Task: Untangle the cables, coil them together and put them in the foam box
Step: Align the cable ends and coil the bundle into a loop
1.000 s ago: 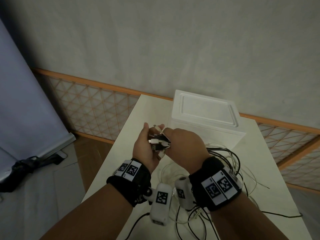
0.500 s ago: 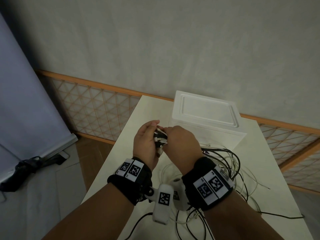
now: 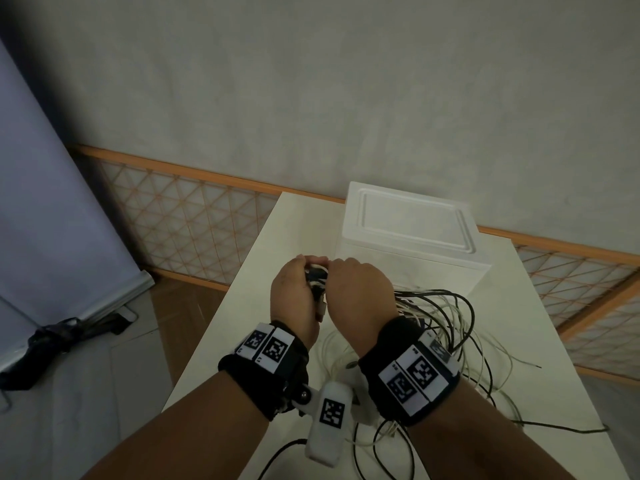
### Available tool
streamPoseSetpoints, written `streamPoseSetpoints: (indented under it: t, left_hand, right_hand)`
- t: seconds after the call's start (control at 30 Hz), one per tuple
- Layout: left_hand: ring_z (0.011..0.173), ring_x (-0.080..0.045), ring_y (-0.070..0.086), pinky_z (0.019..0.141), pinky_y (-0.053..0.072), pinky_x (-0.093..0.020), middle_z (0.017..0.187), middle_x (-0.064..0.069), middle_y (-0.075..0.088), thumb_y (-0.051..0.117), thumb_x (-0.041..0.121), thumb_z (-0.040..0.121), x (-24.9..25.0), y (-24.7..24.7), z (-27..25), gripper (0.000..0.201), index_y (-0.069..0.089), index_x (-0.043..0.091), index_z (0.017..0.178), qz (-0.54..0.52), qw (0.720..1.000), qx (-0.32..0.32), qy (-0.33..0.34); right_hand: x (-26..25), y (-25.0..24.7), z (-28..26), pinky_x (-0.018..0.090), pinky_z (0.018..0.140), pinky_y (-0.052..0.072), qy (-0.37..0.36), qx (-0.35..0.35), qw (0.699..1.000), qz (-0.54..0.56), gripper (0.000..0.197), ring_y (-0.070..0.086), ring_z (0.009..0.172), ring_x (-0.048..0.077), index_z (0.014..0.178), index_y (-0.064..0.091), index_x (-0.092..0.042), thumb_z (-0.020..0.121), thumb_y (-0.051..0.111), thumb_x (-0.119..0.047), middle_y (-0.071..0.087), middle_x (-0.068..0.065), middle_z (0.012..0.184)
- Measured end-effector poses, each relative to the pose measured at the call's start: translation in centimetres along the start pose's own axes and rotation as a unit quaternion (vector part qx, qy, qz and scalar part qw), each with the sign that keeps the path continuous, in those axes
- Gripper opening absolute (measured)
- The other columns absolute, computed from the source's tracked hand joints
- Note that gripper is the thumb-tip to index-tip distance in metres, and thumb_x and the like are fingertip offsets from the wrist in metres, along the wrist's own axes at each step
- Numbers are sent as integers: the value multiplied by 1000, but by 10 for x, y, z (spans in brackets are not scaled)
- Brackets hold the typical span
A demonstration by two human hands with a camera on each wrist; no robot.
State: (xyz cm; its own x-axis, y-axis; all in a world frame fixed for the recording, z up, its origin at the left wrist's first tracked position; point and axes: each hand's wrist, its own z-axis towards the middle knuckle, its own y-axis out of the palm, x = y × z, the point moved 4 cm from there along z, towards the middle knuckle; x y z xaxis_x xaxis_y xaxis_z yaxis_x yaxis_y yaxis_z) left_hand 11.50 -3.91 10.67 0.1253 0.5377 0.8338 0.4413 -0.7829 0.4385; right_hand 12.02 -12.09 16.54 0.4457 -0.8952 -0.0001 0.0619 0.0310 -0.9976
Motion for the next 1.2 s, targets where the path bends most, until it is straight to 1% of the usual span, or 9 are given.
streamPoseSetpoints:
  t: [0.27,0.37,0.47,0.57,0.73,0.87,0.93,1.1,1.2]
  left_hand:
    - [73,-11,64,62,49,-34,98,2,66,58,28,94,21,-1,7,5,57,24,96,161,977,-26,135]
    - [133,-14,36,112,24,-55,137,5,45,73,32,77,34,-4,8,63,43,28,133,549,774,-153,277]
    - [148,-17,4,110,-12,-67,154,3,26,73,46,67,21,-2,4,104,14,27,151,772,518,-223,294]
    - [149,-20,-4,106,-11,-71,160,1,15,69,61,66,17,2,4,100,26,23,147,824,418,-183,336]
    - [148,-16,7,113,-11,-63,152,4,36,72,74,55,11,7,0,128,9,19,152,777,526,-242,247]
    - [106,-17,61,112,28,-46,111,3,67,72,35,75,6,6,9,81,31,24,144,715,587,-224,307]
    - [79,-19,63,83,49,-35,87,1,67,65,20,78,3,3,9,57,45,20,131,683,621,-221,316]
    - [84,-27,63,68,47,-33,95,-6,67,56,14,81,-3,0,19,57,38,15,135,706,588,-226,323]
    - [87,-24,63,72,47,-30,97,-2,67,56,16,82,6,-16,31,50,48,21,131,689,624,-202,307]
  right_hand:
    - [17,22,12,30,60,35,3,-29,999,22,16,50,71,21,80,42,-15,95,39,-18,38,-5,70]
    - [28,26,14,29,62,40,18,-53,998,1,14,61,81,23,87,52,-14,95,41,-19,51,-3,77]
    - [23,30,11,30,66,41,-33,-78,996,-37,21,62,91,24,100,58,-9,96,40,-17,62,5,101]
    - [13,36,9,29,70,37,-68,-96,992,-32,23,62,97,24,104,61,-7,96,41,-15,63,7,108]
    - [16,38,10,29,75,40,-82,-142,985,-50,23,61,104,24,109,62,-7,96,44,-14,63,7,115]
    - [11,33,11,29,70,37,-86,-149,984,-53,19,62,98,25,102,64,-6,93,47,-12,65,8,102]
    - [12,31,13,29,67,37,-92,-156,982,-57,16,62,88,26,95,62,-6,90,48,-12,60,5,86]
    - [26,37,7,25,53,35,-79,-193,977,52,17,49,67,18,73,44,-13,76,60,-16,47,-2,71]
    - [48,37,2,29,62,42,-49,-177,978,100,17,55,77,21,83,57,-12,77,63,-26,55,1,80]
